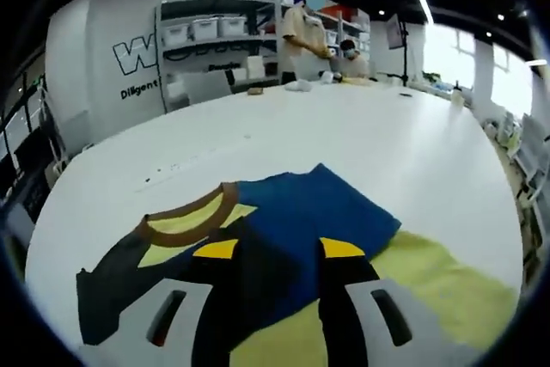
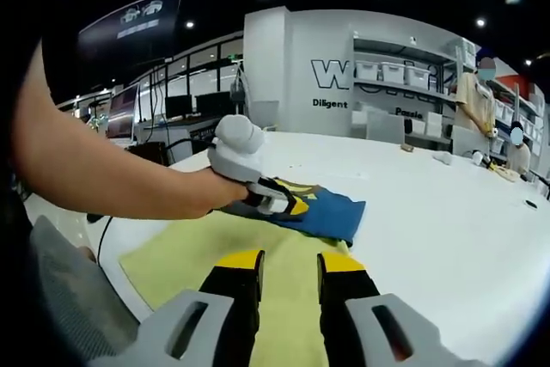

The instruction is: Fold the garment on the visible template until the final outline fits inside the template.

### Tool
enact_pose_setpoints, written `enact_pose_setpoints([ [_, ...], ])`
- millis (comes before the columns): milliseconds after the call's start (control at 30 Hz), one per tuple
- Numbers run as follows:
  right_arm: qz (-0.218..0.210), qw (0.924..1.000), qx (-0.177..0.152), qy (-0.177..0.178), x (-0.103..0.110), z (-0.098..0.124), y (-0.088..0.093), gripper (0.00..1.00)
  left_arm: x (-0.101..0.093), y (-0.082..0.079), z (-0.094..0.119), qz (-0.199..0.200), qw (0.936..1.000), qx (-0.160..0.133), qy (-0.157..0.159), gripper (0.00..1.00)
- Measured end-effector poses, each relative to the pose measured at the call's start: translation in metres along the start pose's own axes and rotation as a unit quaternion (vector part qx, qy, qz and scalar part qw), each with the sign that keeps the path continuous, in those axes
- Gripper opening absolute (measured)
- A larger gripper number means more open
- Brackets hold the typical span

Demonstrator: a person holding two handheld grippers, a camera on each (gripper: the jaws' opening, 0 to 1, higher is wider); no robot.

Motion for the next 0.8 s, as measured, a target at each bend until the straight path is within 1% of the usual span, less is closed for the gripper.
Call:
enact_pose_setpoints([
  [33,-0.001,1.0,0.0,0.0,0.0,0.0,0.0,0.21,0.001,0.003,-0.001,-0.018,0.9998,0.004,-0.002,0.29],
  [67,-0.002,1.0,0.0,0.001,-0.001,0.0,0.0,0.21,0.001,0.005,-0.002,-0.027,0.9996,0.006,-0.002,0.28],
  [300,-0.01,0.9999,0.0,0.001,-0.002,0.0,0.001,0.21,-0.005,0.013,-0.008,-0.073,0.9972,0.016,0.001,0.22],
  [367,-0.012,0.9999,0.0,0.001,-0.002,0.0,0.001,0.2,-0.007,0.016,-0.01,-0.073,0.9971,0.019,0.005,0.22],
  [433,-0.014,0.9999,0.0,0.001,-0.002,0.0,0.001,0.2,-0.007,0.02,-0.011,-0.083,0.9962,0.026,0.004,0.21],
  [500,-0.016,0.9999,0.0,0.001,-0.003,0.0,0.001,0.2,-0.006,0.022,-0.013,-0.074,0.9969,0.028,0.005,0.2],
  [667,-0.021,0.9998,-0.001,0.001,-0.003,0.0,0.001,0.2,-0.006,0.026,-0.014,-0.071,0.9969,0.033,0.005,0.18],
  [800,-0.023,0.9997,-0.001,0.0,-0.003,0.0,0.002,0.2,-0.007,0.027,-0.015,-0.067,0.9972,0.032,0.006,0.17],
])
Point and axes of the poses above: the point that each gripper's makers call its tool centre point, and the gripper's own axes: z roughly backward along the fingers, x roughly to its left, y roughly out of its underside, the point moved 2 cm from there along z, roughly backward along the fingers, and after that the axes turned 13 degrees about z, right-handed, at the moved point
